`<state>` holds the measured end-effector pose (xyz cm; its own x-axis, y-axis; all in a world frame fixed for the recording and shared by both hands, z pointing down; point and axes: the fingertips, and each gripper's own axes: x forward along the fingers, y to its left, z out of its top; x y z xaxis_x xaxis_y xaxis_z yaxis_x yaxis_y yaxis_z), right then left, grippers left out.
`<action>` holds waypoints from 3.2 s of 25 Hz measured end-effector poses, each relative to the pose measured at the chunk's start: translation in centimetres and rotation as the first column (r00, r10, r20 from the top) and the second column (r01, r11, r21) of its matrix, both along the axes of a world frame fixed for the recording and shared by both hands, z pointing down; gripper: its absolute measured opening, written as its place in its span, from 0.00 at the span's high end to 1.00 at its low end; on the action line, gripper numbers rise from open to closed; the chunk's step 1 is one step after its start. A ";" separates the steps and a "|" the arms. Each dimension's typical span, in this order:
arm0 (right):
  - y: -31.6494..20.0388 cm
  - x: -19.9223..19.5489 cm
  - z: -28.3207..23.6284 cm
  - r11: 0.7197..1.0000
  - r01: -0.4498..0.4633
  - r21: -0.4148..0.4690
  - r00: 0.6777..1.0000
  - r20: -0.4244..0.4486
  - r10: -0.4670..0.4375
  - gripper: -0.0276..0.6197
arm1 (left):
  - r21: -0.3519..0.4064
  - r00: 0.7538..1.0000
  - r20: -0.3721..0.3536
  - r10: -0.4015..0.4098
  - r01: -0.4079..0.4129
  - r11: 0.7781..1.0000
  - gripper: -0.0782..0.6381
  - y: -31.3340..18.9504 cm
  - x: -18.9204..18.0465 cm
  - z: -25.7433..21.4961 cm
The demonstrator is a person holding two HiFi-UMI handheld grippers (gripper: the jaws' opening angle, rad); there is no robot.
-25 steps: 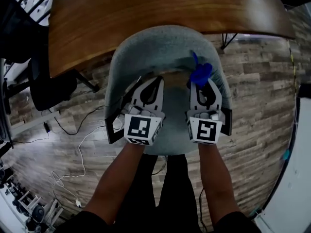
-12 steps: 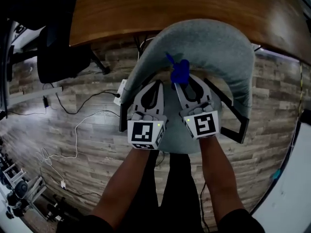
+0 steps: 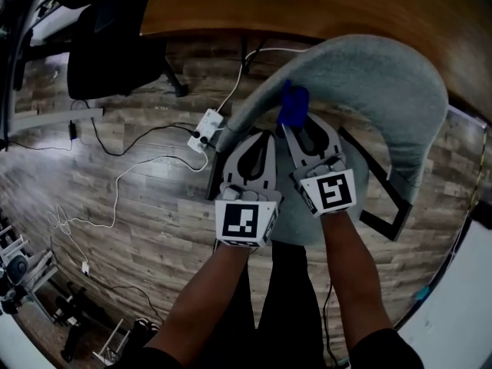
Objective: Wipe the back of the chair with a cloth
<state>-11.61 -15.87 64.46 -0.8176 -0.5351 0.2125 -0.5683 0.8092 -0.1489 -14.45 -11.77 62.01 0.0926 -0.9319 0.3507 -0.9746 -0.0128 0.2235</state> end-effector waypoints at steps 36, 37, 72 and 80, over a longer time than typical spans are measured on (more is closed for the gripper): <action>-5.3 5.2 4.5 0.976 -0.209 0.061 0.976 -0.050 0.212 0.78 | 0.053 0.977 0.147 0.152 -0.161 0.986 0.89 -3.9 2.4 4.0; -5.4 5.4 4.7 0.977 -0.208 0.056 0.976 -0.058 0.211 0.78 | 0.050 0.978 0.142 0.151 -0.159 0.986 0.89 -4.1 2.4 4.3; -5.5 20.8 6.2 0.722 -0.688 0.066 0.710 -0.145 0.690 0.78 | 0.061 0.913 0.064 0.403 -0.407 0.912 0.89 -6.5 12.6 5.0; -3.1 25.7 6.5 0.602 -0.797 0.039 0.593 -0.136 0.794 0.77 | 0.060 0.858 0.084 0.506 -0.511 0.857 0.89 -5.8 16.4 5.2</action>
